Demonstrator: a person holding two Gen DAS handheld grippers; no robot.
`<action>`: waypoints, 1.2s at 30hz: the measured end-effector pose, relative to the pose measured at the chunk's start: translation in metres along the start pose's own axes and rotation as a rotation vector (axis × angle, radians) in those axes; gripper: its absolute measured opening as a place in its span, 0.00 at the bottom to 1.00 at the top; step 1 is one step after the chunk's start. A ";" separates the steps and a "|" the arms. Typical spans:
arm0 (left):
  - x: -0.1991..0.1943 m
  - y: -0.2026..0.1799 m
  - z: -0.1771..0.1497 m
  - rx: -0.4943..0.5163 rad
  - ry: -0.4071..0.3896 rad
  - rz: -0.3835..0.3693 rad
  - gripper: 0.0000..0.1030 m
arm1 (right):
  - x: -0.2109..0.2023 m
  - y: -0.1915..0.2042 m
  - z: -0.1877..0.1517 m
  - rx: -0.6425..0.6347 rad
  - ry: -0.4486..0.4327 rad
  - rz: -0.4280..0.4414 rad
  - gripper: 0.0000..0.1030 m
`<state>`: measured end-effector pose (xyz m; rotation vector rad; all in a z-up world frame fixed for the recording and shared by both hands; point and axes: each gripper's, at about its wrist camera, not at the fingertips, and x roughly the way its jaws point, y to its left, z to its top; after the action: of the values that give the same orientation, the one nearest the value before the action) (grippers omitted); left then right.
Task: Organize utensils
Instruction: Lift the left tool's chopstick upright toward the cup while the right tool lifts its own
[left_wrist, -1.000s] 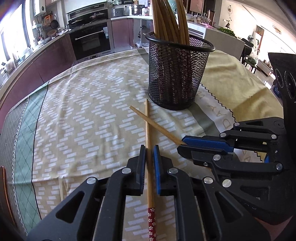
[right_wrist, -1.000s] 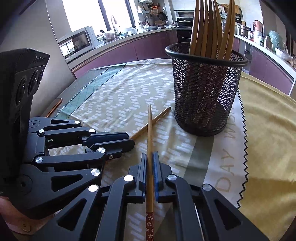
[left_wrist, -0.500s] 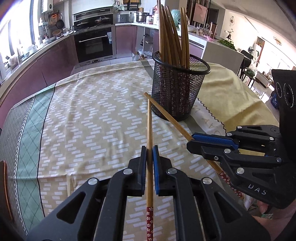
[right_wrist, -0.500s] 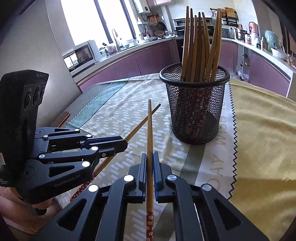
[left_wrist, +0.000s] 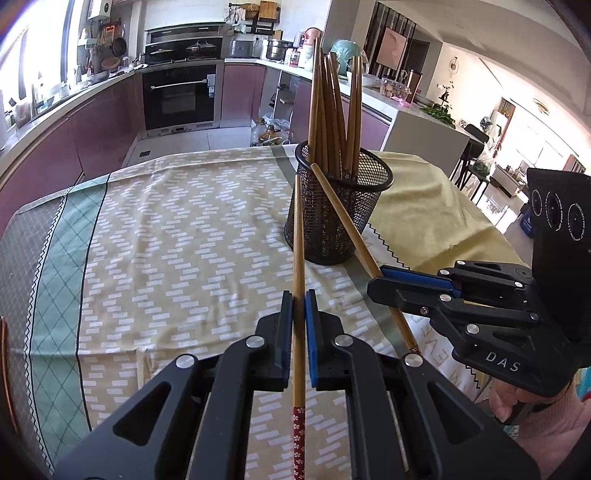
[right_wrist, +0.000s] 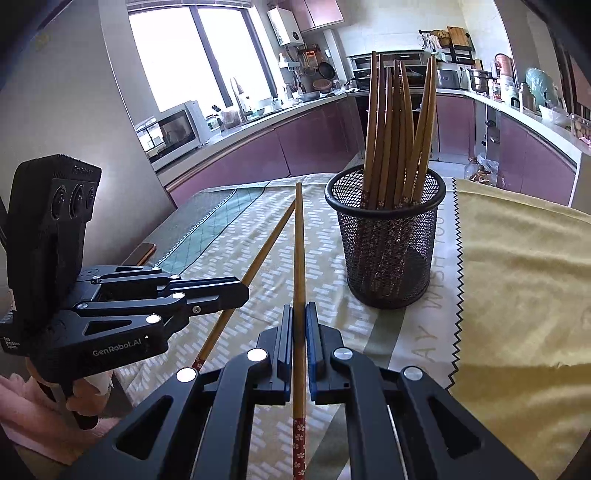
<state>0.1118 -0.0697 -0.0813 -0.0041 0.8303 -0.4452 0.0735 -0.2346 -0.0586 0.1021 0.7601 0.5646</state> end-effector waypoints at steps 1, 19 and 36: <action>-0.002 0.001 0.000 -0.004 -0.004 -0.007 0.07 | -0.001 -0.001 0.000 0.003 -0.004 0.001 0.06; -0.018 0.011 0.004 -0.049 -0.029 -0.084 0.07 | -0.021 -0.011 0.009 0.035 -0.080 0.011 0.06; -0.042 0.011 0.009 -0.044 -0.086 -0.116 0.07 | -0.024 -0.007 0.013 0.021 -0.095 0.026 0.06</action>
<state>0.0976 -0.0456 -0.0474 -0.1121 0.7572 -0.5321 0.0715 -0.2515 -0.0356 0.1577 0.6734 0.5727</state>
